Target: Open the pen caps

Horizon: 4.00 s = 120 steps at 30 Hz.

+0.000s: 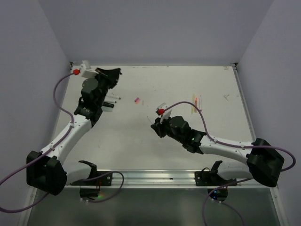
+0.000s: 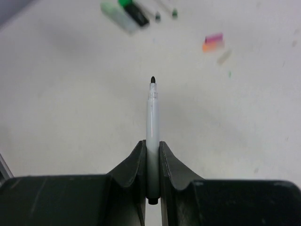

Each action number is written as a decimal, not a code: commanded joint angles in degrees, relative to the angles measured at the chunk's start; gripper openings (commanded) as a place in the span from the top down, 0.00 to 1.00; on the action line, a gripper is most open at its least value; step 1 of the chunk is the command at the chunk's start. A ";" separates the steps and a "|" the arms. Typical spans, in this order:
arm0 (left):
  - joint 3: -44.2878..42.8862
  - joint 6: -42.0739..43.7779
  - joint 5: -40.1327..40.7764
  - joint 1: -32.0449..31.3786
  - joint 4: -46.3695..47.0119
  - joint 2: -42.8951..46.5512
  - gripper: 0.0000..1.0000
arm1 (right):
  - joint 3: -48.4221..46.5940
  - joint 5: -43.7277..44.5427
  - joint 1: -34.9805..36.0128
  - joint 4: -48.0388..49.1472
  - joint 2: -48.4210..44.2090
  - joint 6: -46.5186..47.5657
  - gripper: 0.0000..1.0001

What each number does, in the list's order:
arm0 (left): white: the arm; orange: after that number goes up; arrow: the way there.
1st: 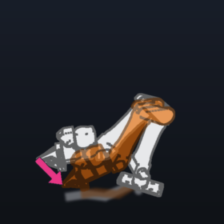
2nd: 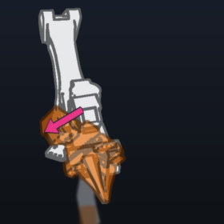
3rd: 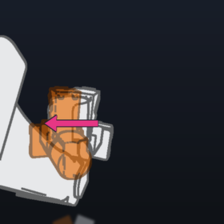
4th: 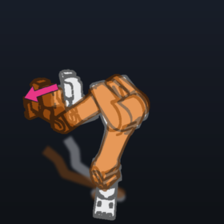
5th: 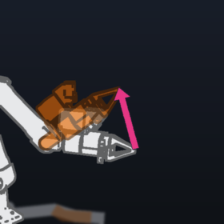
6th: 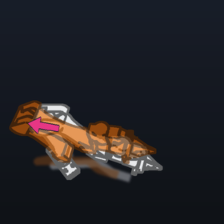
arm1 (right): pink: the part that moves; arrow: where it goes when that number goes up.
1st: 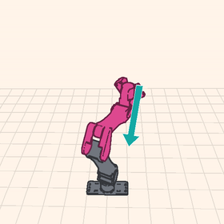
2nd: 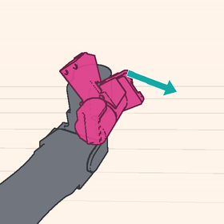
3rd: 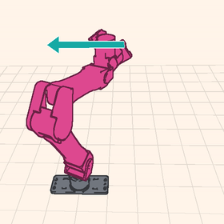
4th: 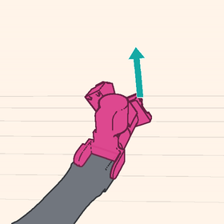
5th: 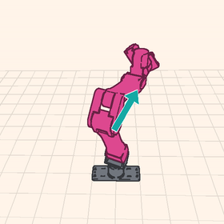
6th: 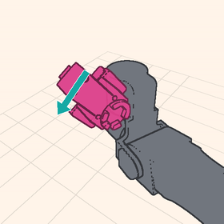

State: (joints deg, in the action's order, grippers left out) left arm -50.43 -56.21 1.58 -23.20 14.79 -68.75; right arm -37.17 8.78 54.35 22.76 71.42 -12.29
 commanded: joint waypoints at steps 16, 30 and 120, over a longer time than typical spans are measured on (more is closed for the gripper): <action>-15.91 10.85 -0.05 9.05 -0.01 -8.22 1.00 | 0.44 8.70 0.85 -18.97 -2.25 -2.29 1.00; -39.79 25.70 2.54 -5.27 -39.20 -38.96 0.92 | -14.15 18.37 -16.55 -33.75 7.32 -12.67 1.00; -8.10 5.15 17.58 17.92 -38.69 -16.32 0.17 | -15.66 -7.54 -34.49 -31.73 -2.69 -10.47 0.11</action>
State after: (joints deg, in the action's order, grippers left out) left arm -59.16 -46.72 17.37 -8.82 -27.70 -85.80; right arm -53.21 4.36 19.81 -12.56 69.58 -22.24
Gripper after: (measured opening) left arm 0.838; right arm 0.870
